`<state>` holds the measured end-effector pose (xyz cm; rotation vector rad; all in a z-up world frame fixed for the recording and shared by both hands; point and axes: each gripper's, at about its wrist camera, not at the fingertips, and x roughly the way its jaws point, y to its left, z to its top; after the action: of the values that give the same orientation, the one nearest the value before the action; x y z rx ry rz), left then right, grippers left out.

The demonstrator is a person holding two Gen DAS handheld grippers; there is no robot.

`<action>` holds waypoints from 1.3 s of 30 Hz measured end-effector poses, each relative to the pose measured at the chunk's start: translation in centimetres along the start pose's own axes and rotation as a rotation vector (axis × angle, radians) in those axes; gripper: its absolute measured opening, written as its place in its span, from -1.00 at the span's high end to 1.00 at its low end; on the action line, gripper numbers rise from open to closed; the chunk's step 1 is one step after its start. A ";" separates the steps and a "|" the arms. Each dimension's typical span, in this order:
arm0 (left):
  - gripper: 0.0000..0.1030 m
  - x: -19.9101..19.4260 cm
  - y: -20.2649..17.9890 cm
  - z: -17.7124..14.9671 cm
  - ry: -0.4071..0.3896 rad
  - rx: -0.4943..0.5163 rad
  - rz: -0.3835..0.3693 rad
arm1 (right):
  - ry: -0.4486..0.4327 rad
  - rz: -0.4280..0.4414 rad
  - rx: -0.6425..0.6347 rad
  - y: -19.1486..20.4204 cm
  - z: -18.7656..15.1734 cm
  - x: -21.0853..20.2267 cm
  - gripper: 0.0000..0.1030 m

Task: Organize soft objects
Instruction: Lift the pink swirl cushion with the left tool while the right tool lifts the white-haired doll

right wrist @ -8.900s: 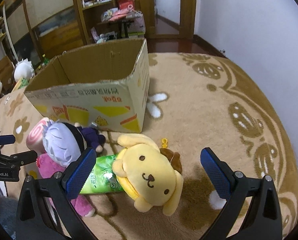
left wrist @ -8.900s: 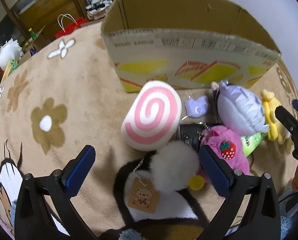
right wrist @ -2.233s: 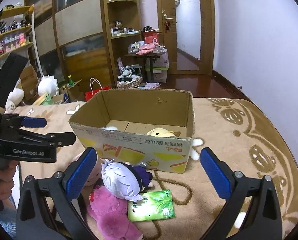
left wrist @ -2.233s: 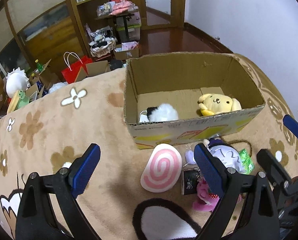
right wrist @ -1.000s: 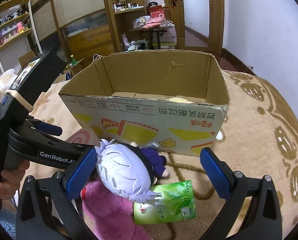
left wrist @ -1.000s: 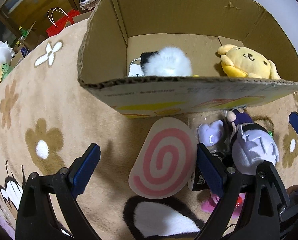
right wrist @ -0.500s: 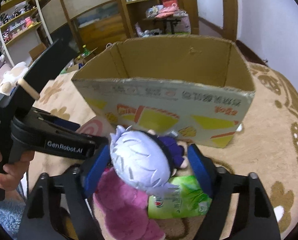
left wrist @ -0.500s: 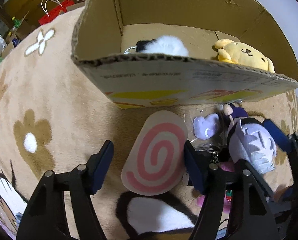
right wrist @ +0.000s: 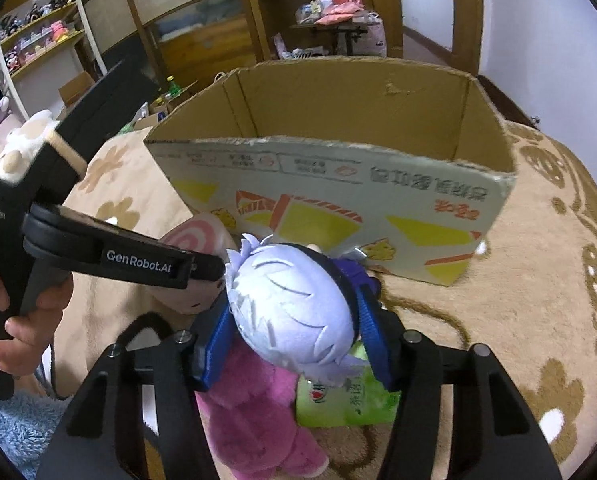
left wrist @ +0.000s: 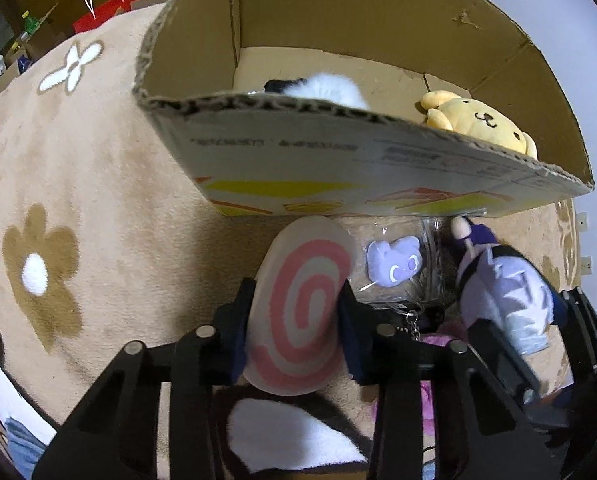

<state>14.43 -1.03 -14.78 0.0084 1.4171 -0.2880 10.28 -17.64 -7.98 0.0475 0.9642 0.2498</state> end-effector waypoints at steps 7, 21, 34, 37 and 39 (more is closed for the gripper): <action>0.40 -2.9 -1.2 -3.0 -0.113 0.047 0.072 | -0.058 -0.051 0.017 -0.4 0.4 -2.1 -0.17; 0.40 -11.9 -3.0 -6.1 -0.539 0.119 0.114 | -0.253 -0.175 -0.020 0.9 1.1 -7.7 -0.16; 0.40 -16.0 -2.2 -6.1 -0.743 0.043 0.137 | -0.417 -0.216 -0.030 1.8 2.7 -11.6 -0.16; 0.40 -16.5 -2.2 -5.8 -0.777 0.045 0.148 | -0.448 -0.218 -0.028 1.6 3.4 -12.0 -0.16; 0.40 -16.8 -2.2 -5.5 -0.795 0.047 0.144 | -0.462 -0.220 -0.026 1.3 3.8 -12.1 -0.16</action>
<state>6.58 1.03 1.07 0.0306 0.6164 -0.1731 6.57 -18.91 4.18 -0.0247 0.5004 0.0429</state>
